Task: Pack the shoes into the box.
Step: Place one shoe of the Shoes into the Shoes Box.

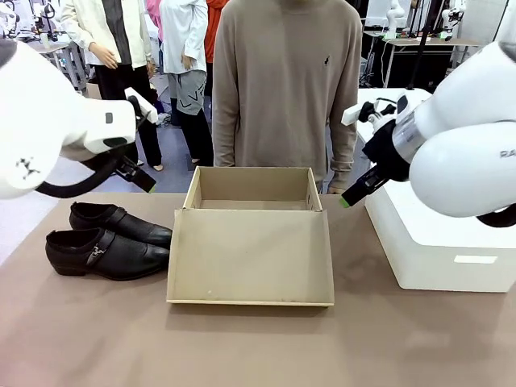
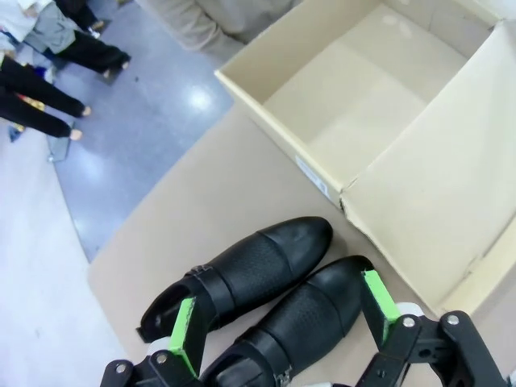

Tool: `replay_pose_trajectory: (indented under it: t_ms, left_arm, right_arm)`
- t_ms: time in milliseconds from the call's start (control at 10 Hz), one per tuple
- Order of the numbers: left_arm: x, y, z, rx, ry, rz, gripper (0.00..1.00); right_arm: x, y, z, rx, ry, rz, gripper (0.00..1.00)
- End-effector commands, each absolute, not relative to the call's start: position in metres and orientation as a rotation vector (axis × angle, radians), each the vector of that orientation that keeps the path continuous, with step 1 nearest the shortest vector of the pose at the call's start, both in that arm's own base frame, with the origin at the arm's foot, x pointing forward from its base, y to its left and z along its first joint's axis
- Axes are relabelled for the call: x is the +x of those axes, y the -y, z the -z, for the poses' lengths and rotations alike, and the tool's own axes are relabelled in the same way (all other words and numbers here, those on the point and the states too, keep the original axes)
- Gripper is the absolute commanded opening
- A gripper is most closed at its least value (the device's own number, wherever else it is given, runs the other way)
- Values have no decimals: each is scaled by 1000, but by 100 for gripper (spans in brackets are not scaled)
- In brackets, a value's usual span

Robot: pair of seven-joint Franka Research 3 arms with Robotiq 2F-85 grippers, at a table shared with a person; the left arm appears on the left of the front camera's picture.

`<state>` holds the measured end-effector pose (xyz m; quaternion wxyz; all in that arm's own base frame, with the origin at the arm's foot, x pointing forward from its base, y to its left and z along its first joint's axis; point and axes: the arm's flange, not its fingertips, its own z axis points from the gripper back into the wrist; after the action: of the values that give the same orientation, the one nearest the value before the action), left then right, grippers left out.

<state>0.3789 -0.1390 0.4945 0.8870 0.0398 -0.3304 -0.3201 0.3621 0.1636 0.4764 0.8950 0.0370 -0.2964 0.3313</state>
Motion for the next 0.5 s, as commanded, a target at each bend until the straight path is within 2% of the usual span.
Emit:
replay_pose_trajectory:
  t_ms: [0, 400]
  left_arm:
    - [375, 127, -511, 38, 668, 704, 100]
    - [379, 108, -530, -110, 714, 937, 100]
  right_arm:
    - [359, -158, -491, 100, 615, -732, 100]
    - [339, -134, -517, 223, 714, -860, 100]
